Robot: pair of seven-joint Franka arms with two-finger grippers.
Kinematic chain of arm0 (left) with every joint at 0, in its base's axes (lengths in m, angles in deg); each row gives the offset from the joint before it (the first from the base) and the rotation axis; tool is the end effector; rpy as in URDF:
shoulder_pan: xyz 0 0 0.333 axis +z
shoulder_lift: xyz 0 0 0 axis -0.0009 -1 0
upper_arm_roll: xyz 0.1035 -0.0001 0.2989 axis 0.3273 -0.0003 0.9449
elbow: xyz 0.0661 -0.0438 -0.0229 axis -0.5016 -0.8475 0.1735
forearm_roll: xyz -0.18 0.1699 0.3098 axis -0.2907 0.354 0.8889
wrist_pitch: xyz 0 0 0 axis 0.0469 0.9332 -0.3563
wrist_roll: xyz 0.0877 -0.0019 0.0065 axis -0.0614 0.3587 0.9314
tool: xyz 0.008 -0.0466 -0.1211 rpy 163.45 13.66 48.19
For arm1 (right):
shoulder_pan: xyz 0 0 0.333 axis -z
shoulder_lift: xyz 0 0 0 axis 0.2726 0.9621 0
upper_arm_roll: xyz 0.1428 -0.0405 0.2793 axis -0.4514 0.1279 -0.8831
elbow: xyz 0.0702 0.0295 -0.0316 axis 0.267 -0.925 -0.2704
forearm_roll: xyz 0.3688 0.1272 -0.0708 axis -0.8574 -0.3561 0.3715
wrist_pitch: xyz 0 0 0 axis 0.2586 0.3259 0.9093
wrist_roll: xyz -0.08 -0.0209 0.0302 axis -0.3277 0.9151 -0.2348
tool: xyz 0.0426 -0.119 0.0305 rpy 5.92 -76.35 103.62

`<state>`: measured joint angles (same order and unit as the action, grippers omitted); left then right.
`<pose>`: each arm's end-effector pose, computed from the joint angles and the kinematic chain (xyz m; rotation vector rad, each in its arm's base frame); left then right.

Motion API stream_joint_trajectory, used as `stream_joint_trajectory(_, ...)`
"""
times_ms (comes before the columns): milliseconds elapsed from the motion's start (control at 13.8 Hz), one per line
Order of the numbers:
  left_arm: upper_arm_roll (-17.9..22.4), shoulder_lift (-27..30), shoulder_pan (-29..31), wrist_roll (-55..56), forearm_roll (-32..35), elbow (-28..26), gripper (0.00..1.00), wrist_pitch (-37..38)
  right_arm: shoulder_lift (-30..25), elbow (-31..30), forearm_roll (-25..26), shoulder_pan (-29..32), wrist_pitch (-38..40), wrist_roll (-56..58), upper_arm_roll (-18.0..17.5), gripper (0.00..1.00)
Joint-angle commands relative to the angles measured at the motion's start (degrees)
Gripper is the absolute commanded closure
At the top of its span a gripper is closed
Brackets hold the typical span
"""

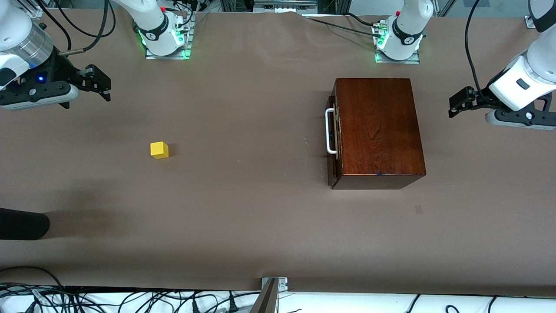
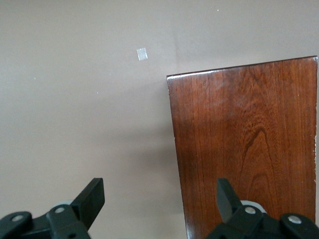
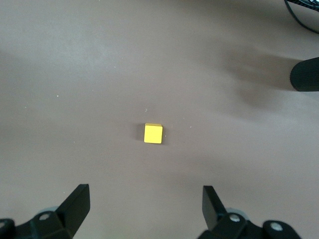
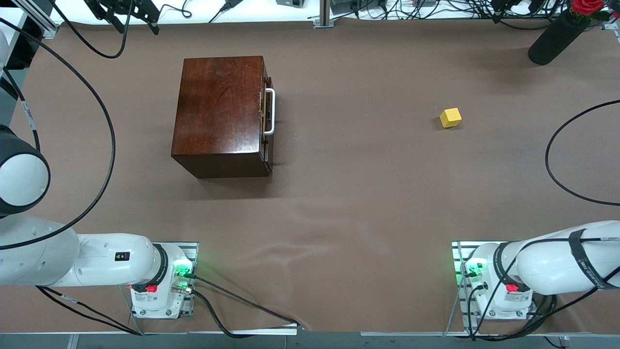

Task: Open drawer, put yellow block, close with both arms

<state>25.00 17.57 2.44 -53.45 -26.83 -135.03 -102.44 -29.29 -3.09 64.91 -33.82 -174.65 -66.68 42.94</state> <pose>0.5576 -0.0398 0.5596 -3.0996 0.1602 0.1513 0.5479 0.0905 0.5987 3.0606 0.3872 0.0374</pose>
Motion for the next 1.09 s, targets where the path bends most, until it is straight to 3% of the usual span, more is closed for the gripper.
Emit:
stream_joint_trajectory(0,-0.5,-0.9,-0.2,0.1,-0.7,1.8,0.00,3.1,0.1,0.7,-0.4,0.2,0.2,-0.6,-0.3,0.00)
stream_joint_trajectory(289,-0.6,-2.0,-2.0,-3.4,-0.7,1.7,0.00,5.3,0.0,0.7,-0.4,0.2,0.3,-0.6,0.0,0.00)
stream_joint_trajectory(506,-5.1,-3.1,-2.8,-1.7,-0.7,1.5,0.00,5.8,0.0,0.7,-0.4,0.2,0.2,-0.6,-0.3,0.00)
stream_joint_trajectory(796,-14.5,-5.9,-4.3,13.3,-0.5,2.5,0.00,3.0,0.0,0.7,-0.4,0.2,0.2,-0.6,0.0,0.00)
stream_joint_trajectory(1013,-16.1,-9.6,-10.4,27.4,-0.6,3.3,0.00,0.9,0.1,0.7,-0.3,0.2,0.2,-0.5,-0.1,0.00)
